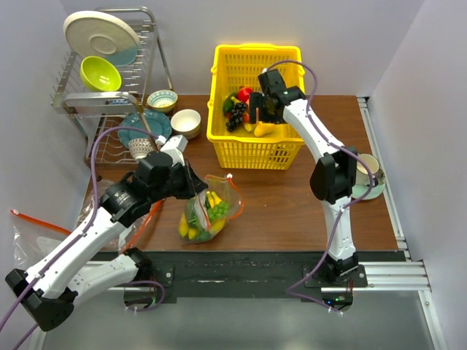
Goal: Place the food in the zip-top bag and seal the zipper
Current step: Pick up the fake fruit from the bin.
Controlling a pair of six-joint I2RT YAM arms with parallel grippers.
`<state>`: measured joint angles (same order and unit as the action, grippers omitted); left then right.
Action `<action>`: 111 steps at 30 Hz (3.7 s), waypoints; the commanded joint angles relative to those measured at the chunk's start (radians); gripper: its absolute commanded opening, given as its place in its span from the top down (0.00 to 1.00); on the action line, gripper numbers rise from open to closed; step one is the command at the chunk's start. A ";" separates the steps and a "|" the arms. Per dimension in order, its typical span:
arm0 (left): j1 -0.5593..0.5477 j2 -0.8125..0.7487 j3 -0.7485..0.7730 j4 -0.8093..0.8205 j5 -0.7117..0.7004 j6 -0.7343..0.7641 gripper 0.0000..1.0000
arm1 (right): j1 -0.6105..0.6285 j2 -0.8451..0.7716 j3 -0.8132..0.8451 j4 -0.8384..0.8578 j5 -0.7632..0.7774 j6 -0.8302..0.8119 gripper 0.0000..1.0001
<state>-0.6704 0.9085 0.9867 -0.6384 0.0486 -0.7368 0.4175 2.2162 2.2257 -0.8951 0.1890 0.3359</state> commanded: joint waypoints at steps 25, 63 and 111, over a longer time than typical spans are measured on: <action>-0.003 -0.013 0.001 0.037 0.014 -0.001 1.00 | -0.051 0.237 0.080 0.260 0.102 0.020 0.31; -0.003 0.035 0.038 0.025 -0.004 -0.003 1.00 | -0.059 0.320 0.057 0.401 0.185 -0.018 0.22; -0.003 0.010 0.053 0.022 -0.019 0.017 1.00 | 0.383 -1.069 -1.063 0.499 -0.520 0.006 0.57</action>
<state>-0.6704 0.9401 0.9985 -0.6464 0.0433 -0.7391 0.7616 1.1847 1.2507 -0.4553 -0.2111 0.2546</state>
